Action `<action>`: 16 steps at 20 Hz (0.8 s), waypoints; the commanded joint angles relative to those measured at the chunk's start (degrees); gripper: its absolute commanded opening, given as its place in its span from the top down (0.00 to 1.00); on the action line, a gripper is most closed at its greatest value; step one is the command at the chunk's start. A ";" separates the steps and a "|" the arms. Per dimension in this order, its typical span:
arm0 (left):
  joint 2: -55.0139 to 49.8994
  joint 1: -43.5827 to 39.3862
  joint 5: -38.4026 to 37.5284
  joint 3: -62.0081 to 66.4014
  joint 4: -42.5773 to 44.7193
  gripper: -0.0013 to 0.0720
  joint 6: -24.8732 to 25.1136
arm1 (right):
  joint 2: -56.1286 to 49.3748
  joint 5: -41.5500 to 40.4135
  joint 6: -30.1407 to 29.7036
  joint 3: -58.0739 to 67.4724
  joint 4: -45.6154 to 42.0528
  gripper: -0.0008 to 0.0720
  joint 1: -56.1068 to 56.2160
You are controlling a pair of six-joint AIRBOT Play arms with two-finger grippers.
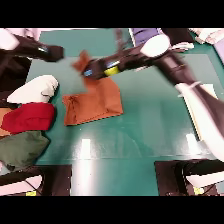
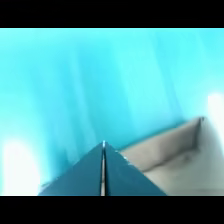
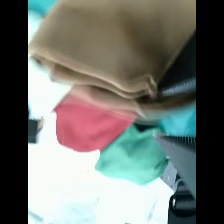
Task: Fold the shirts.
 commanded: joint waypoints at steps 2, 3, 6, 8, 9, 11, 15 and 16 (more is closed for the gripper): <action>7.54 4.79 -1.36 0.00 2.73 0.95 0.46 | -9.05 -5.44 -2.91 7.93 1.49 0.54 7.06; 7.58 4.52 -1.60 0.00 2.12 0.95 0.46 | -8.44 -4.13 -2.91 7.61 0.11 0.54 5.77; 7.56 2.08 -1.20 -0.07 2.36 0.95 0.52 | -2.84 0.26 -0.11 -0.68 -8.04 0.54 -0.81; 7.56 -0.28 -0.02 -0.07 2.34 0.95 1.01 | 1.70 2.78 3.43 -9.53 -14.10 0.54 -6.88; 7.58 -1.42 0.28 -0.07 2.34 0.95 1.62 | 3.61 3.78 4.79 -13.94 -17.14 0.54 -10.03; 7.56 -3.30 0.68 -0.07 2.29 0.95 1.97 | 5.70 4.04 5.64 -22.51 -18.34 0.24 -16.85; 7.56 -5.64 0.90 -0.07 2.38 0.95 2.05 | 1.68 4.04 6.43 -29.70 -13.97 0.18 -23.45; 7.56 -5.81 1.01 -0.07 2.32 0.95 2.05 | -0.33 3.98 6.38 -29.62 -12.26 0.18 -23.28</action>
